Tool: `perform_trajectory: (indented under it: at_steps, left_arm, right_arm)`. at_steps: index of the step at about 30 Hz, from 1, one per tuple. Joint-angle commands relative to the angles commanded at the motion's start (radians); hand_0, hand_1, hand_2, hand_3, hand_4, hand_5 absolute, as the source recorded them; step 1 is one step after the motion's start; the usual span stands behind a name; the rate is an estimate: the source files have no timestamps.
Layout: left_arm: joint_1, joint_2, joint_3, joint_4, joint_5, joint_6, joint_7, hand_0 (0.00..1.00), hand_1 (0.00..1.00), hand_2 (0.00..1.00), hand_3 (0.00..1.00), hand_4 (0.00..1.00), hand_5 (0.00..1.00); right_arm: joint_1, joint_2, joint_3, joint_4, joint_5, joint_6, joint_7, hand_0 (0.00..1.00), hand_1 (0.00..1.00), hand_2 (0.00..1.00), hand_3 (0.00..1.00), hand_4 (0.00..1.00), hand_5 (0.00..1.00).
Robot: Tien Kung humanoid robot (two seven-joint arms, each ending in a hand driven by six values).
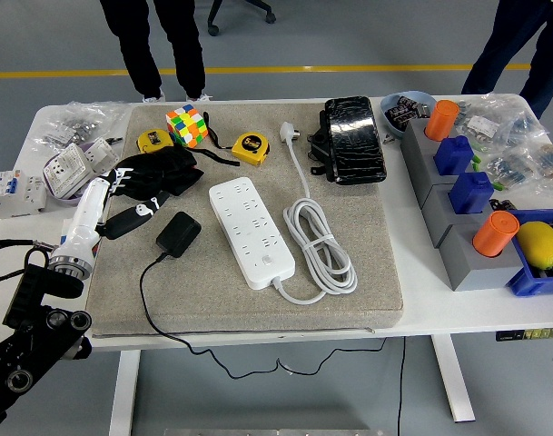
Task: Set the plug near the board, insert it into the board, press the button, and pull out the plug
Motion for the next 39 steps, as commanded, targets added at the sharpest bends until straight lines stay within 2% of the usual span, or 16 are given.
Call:
perform_trajectory:
  at_steps: [4, 13, 14, 19, 21, 37, 38, 39]
  left_arm:
    - [-0.006, 0.002, 0.011, 0.0, 0.029, -0.007, 0.021, 0.757, 0.75, 0.767, 0.758, 0.998, 0.596]
    - [-0.026, 0.004, 0.066, 0.006, 0.18, -0.019, 0.091, 0.755, 0.749, 0.764, 0.76, 0.998, 0.568]
    - [-0.027, 0.004, 0.072, 0.007, 0.199, -0.02, 0.098, 0.742, 0.732, 0.748, 0.751, 0.998, 0.534]
    - [-0.032, 0.001, 0.102, 0.023, 0.265, -0.019, 0.134, 0.742, 0.732, 0.748, 0.751, 0.998, 0.534]
    - [-0.034, 0.001, 0.111, 0.031, 0.283, -0.02, 0.147, 0.716, 0.706, 0.717, 0.743, 0.998, 0.5]
    - [-0.073, -0.008, 0.183, 0.087, 0.284, -0.015, 0.183, 0.702, 0.661, 0.691, 0.739, 0.998, 0.498]
    - [-0.075, -0.009, 0.185, 0.089, 0.282, -0.015, 0.184, 0.659, 0.634, 0.665, 0.728, 0.998, 0.486]
    - [-0.077, -0.01, 0.186, 0.091, 0.281, -0.015, 0.185, 0.659, 0.634, 0.665, 0.728, 0.998, 0.486]
  right_arm:
    - [-0.001, 0.0, -0.001, 0.0, 0.0, 0.0, 0.0, 0.572, 0.65, 0.635, 0.541, 0.923, 0.49]
    - [0.0, -0.002, 0.002, 0.0, 0.0, 0.0, 0.001, 0.574, 0.649, 0.633, 0.541, 0.923, 0.488]
    - [0.0, -0.002, 0.002, 0.0, 0.0, 0.0, 0.001, 0.573, 0.649, 0.633, 0.541, 0.923, 0.489]
    - [0.0, -0.001, 0.003, 0.0, -0.001, 0.0, 0.001, 0.573, 0.649, 0.633, 0.541, 0.923, 0.489]
    - [0.0, -0.002, 0.002, 0.001, -0.001, 0.0, 0.002, 0.572, 0.649, 0.633, 0.541, 0.924, 0.488]
    - [0.002, -0.003, 0.003, 0.002, 0.0, -0.002, 0.006, 0.573, 0.648, 0.632, 0.541, 0.924, 0.489]
    - [0.001, -0.003, 0.003, 0.002, 0.0, -0.003, 0.007, 0.569, 0.648, 0.631, 0.54, 0.924, 0.489]
    - [0.001, -0.004, 0.003, 0.002, 0.0, -0.003, 0.007, 0.569, 0.648, 0.631, 0.54, 0.924, 0.489]
